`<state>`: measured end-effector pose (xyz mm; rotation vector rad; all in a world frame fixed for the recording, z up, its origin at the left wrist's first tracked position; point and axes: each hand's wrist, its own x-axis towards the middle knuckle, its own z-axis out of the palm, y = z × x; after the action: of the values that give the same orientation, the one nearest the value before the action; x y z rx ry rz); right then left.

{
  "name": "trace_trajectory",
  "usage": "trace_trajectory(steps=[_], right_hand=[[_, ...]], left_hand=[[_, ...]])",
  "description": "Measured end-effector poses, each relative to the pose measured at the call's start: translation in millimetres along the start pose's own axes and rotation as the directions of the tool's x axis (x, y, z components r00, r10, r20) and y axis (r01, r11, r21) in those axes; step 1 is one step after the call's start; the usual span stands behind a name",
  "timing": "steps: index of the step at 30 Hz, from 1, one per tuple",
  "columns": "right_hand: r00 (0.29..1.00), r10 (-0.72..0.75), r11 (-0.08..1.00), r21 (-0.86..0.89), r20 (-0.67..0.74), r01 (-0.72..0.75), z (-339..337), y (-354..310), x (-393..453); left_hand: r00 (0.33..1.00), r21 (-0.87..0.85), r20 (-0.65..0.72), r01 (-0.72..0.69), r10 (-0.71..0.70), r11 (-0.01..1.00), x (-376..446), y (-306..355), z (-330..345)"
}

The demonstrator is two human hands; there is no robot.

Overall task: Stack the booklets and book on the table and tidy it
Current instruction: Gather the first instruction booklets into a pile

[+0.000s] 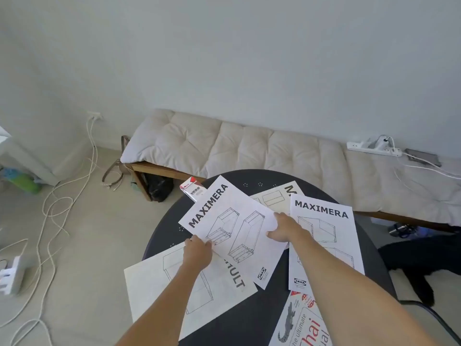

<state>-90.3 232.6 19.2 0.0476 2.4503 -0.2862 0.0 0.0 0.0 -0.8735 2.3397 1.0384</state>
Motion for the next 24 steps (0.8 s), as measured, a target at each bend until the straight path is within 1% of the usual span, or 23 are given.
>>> trace_trajectory(steps=[3, 5, 8, 10, 11, 14, 19, 22, 24], right_hand=[[0.999, 0.015, 0.998, 0.054, -0.047, -0.012, 4, -3, 8], [0.992, 0.032, 0.999, 0.027, -0.119, -0.029, 5, -5, 11], [0.985, 0.055, 0.998, 0.020, -0.166, -0.053, 10, -7, 14], [0.984, 0.073, 0.995, 0.073, -0.161, -0.062, 16, -7, 17], [0.983, 0.088, 0.992, 0.102, -0.159, -0.072, 18, -8, 17], [0.980, 0.139, 0.976, 0.184, -0.140, -0.112, 25, -8, 15], [0.984, 0.156, 0.904, 0.414, -0.084, -0.108, 26, -2, 0], [0.993, 0.110, 0.895, 0.439, -0.045, -0.079, 26, 5, -16], [0.993, 0.109, 0.876, 0.476, -0.040, -0.077, 28, 13, -35]], left_hand=[[0.989, -0.237, -0.001, 0.141, -0.146, 0.961, 11, 3, 1], [0.978, -0.337, 0.044, 0.209, -0.206, 0.918, 15, 6, 0], [0.971, -0.478, 0.133, 0.239, -0.199, 0.846, 22, 5, 3], [0.963, -0.562, 0.194, 0.264, -0.185, 0.784, 21, 4, 8], [0.965, -0.585, 0.200, 0.257, -0.171, 0.769, 21, 3, 11], [0.970, -0.600, 0.203, 0.233, -0.135, 0.765, 15, -1, 14], [0.965, -0.588, 0.256, 0.202, -0.056, 0.783, 3, -4, 6], [0.965, -0.543, 0.260, 0.148, -0.002, 0.827, -7, -4, -1], [0.967, -0.510, 0.253, 0.099, 0.039, 0.854, -21, -6, -8]])
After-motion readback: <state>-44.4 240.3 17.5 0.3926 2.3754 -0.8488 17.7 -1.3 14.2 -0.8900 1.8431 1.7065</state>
